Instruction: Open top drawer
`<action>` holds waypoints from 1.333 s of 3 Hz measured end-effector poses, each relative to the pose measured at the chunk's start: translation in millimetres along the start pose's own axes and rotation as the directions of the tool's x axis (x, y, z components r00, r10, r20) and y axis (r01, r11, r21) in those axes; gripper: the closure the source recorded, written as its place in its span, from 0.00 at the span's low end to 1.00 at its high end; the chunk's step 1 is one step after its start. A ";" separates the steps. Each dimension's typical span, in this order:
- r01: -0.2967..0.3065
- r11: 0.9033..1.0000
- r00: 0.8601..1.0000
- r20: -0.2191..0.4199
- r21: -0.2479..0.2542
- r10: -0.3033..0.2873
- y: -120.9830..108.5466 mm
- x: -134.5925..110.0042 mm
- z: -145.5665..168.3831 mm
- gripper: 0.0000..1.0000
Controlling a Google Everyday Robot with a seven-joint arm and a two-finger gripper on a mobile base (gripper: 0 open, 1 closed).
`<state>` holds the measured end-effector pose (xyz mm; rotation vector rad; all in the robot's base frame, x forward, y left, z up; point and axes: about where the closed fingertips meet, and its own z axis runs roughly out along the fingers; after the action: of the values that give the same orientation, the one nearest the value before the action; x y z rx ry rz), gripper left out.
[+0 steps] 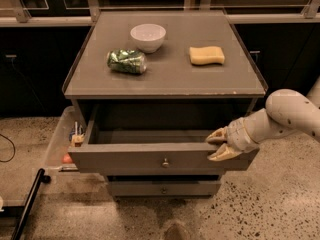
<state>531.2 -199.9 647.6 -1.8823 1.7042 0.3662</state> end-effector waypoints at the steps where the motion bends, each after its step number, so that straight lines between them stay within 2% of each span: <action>1: 0.000 1.000 1.000 0.000 0.000 0.000 0.0 0.0 0.1 0.82; 2: 0.000 1.000 1.000 0.000 0.000 0.000 0.0 0.0 0.1 0.60; 3: 0.020 0.999 1.000 0.021 -0.036 -0.020 19.3 -2.3 0.7 0.36; 4: 0.039 0.997 0.999 0.033 -0.066 -0.037 53.0 -4.0 -8.2 0.13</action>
Offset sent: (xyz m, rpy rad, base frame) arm 0.0000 0.0000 0.0000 0.0000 0.0000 0.0001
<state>477.6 -202.7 644.4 -1.9437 1.6514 0.4411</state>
